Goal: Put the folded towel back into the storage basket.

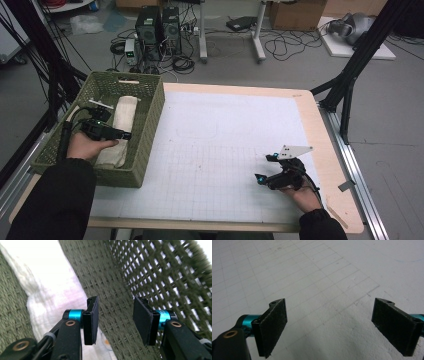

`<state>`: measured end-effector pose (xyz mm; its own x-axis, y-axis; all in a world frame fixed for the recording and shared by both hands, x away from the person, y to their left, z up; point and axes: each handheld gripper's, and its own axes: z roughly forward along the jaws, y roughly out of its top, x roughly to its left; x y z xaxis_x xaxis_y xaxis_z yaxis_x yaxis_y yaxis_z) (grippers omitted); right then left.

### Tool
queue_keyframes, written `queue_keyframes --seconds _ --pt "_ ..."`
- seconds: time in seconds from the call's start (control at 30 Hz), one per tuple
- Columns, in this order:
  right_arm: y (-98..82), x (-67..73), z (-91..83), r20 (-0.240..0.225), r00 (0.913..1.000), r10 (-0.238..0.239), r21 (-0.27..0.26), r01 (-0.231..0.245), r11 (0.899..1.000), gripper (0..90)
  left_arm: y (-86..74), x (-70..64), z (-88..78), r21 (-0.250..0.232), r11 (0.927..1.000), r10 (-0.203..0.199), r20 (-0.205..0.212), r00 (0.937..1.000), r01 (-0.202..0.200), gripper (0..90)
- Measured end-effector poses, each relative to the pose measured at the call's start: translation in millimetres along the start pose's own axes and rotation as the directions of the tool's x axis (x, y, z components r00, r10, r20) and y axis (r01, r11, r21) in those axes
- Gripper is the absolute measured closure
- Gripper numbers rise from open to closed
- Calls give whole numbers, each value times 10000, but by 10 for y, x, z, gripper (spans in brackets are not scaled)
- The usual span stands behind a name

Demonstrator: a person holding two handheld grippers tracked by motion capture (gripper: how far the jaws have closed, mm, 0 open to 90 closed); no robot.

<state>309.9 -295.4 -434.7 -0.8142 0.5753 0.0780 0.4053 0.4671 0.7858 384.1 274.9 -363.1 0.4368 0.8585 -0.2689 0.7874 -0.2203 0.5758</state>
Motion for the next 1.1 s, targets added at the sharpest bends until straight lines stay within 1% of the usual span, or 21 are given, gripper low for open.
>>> queue_keyframes --seconds 0.07,0.13,0.2,0.27,0.3,0.33,0.37,0.4,0.47,0.5,0.57,0.63,0.73,0.77,0.83,0.87,0.93,0.97,1.03,1.07,1.1 --pt "5 6 -2 -20 10000 0 -12 0 10000 122 0 6 -17 -155 9998 -87 102 9999 89 533" --pt "7 7 -4 -2 10000 7 -45 -7 10000 122 -2 16 -41 -437 9986 -274 349 9990 289 531" --pt "7 8 -6 -18 10000 9 -46 -9 10000 122 -1 25 -66 -593 9976 -322 444 9985 348 530" --pt "8 9 -8 -34 10000 22 -59 -22 10000 122 0 30 -91 -850 9947 -513 706 9962 573 527" --pt "8 6 -9 -25 10000 -13 -72 13 10000 122 2 29 -107 -948 9935 -558 761 9955 629 527" --pt "8 4 -9 -19 10000 -23 -84 23 10000 122 3 31 -121 -1073 9914 -645 951 9934 746 525" --pt "8 4 -10 2 10000 -23 -91 23 10000 122 4 35 -135 -1195 9889 -743 1199 9900 887 524" --pt "8 1 -11 6 10000 -43 -114 43 9999 122 6 38 -152 -1309 9867 -789 1303 9883 961 523" --pt "9 1 -19 0 10000 11 -130 -11 9999 122 6 51 -178 -1461 9824 -918 1655 9819 1165 516" --pt "9 0 -20 6 10000 7 -136 -7 9999 122 3 55 -192 -1579 9784 -1029 1865 9771 1332 508" --pt "12 1 -28 14 10000 21 -177 -21 9998 122 -5 69 -211 -1721 9734 -1111 2246 9681 1516 498" --pt "14 2 -30 17 10000 19 -185 -18 9998 122 -15 85 -227 -1796 9676 -1260 2652 9559 1773 490" --pt "14 4 -27 14 10000 -14 -183 14 9998 122 -31 94 -240 -1793 9631 -1393 3051 9421 2005 487" --pt "15 7 -29 -5 10000 14 -178 -14 9998 122 -39 97 -243 -1784 9609 -1453 3260 9341 2118 481" --pt "15 5 -29 -2 10000 -5 -200 5 9998 122 -50 99 -240 -1700 9628 -1444 3331 9318 2100 474" --pt "15 3 -30 16 10000 17 -197 -16 9998 122 -54 98 -238 -1699 9626 -1449 3348 9311 2109 466" --pt "16 7 -37 11 10000 15 -205 -15 9998 122 -69 103 -242 -1725 9618 -1418 3502 9259 2126 464" --pt "16 7 -43 11 10000 41 -214 -40 9998 122 -74 101 -242 -1771 9601 -1441 3510 9252 2167 462" --pt "14 2 -48 20 10000 69 -250 -69 9997 122 -82 101 -247 -1774 9591 -1463 3570 9226 2207 462" --pt "14 -3 -51 38 10000 51 -270 -50 9996 122 -84 99 -250 -1821 9588 -1420 3576 9230 2181 462" --pt "14 -3 -51 43 10000 51 -270 -50 9996 122 -85 100 -254 -1852 9585 -1366 3690 9193 2167 462"
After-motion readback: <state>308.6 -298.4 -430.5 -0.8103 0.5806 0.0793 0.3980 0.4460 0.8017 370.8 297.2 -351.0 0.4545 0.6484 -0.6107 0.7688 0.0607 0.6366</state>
